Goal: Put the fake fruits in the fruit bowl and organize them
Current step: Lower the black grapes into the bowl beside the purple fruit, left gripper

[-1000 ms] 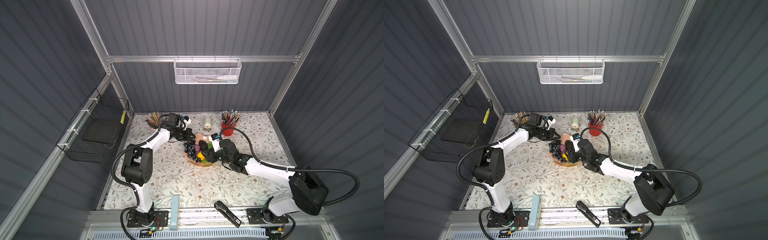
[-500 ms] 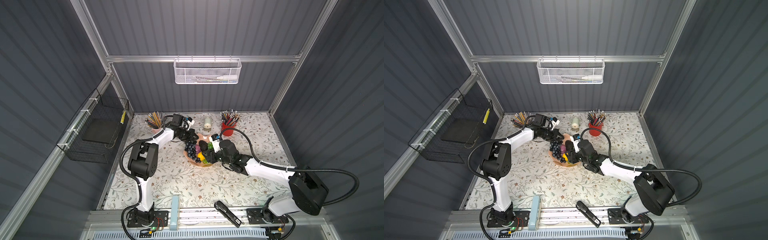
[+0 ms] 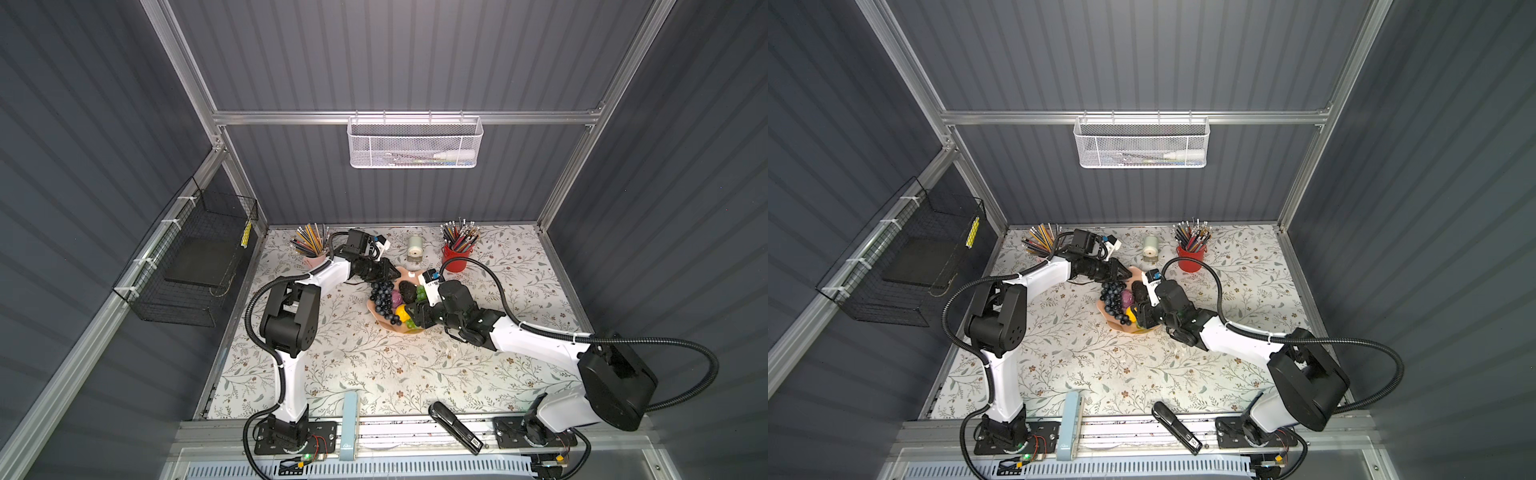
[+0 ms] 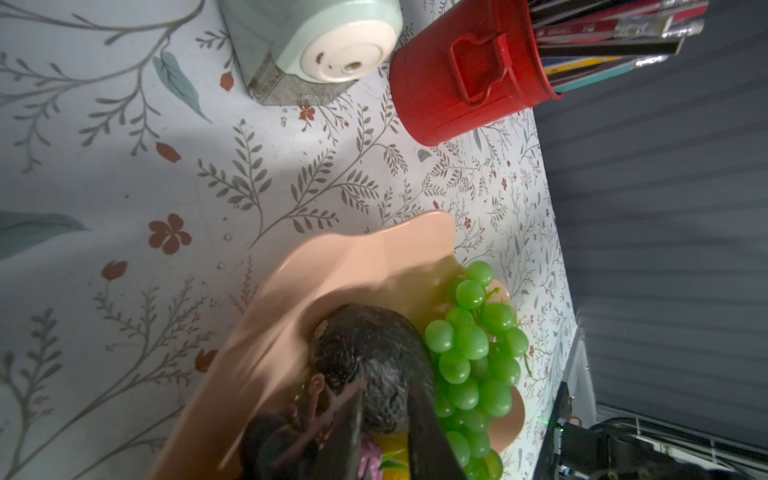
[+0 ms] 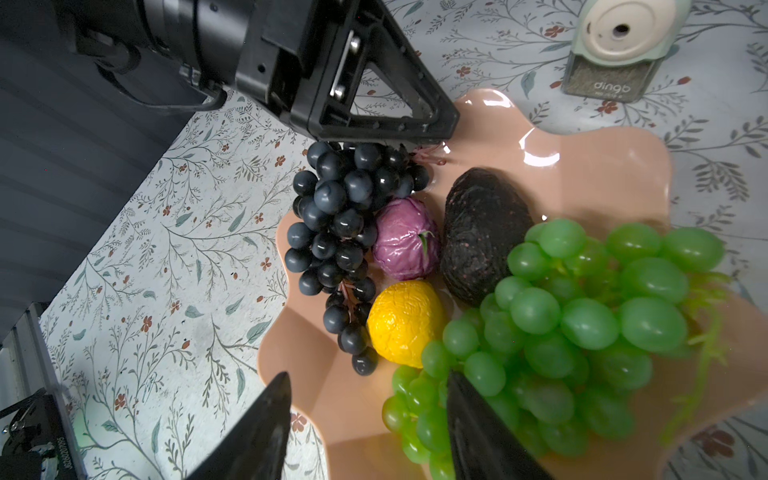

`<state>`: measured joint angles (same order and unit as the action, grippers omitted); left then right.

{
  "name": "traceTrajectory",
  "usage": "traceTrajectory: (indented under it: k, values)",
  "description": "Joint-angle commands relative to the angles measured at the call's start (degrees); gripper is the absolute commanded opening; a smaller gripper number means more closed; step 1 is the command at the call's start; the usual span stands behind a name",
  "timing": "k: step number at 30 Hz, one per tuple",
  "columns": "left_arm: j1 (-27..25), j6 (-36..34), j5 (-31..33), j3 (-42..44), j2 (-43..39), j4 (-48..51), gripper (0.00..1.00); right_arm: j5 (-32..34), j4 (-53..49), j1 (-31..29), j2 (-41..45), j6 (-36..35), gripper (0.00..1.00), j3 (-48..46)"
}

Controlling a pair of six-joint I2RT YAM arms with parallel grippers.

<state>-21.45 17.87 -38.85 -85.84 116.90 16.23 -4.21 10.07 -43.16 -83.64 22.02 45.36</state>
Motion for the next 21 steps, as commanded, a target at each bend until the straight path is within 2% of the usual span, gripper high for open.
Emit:
traceTrajectory:
  k: [1,6,11,13,17,21]
  values:
    - [-0.39,0.29,1.65,-2.02,-3.17,0.52,0.35,1.01,-1.51,0.09,1.54,-0.66,0.6,1.02]
    - [-0.34,-0.18,5.2,-2.16,-7.57,2.36,0.54,1.23,-2.32,0.0,1.94,-0.71,0.6,1.69]
    - [-0.34,-2.11,10.05,0.03,-13.09,5.73,0.66,2.08,-2.86,-0.09,2.83,-0.52,0.6,0.97]
    - [-0.34,-3.24,12.53,0.9,-14.95,8.56,0.65,2.38,-3.15,-0.09,3.19,-0.54,0.6,0.61]
    - [-0.34,-3.02,23.07,7.65,-19.93,10.03,0.53,3.34,-4.04,-0.09,4.3,-0.97,0.6,0.17]
    - [-0.34,-3.19,25.41,12.03,-22.04,11.47,0.39,4.28,-4.99,-0.09,5.14,-1.62,0.6,0.07]
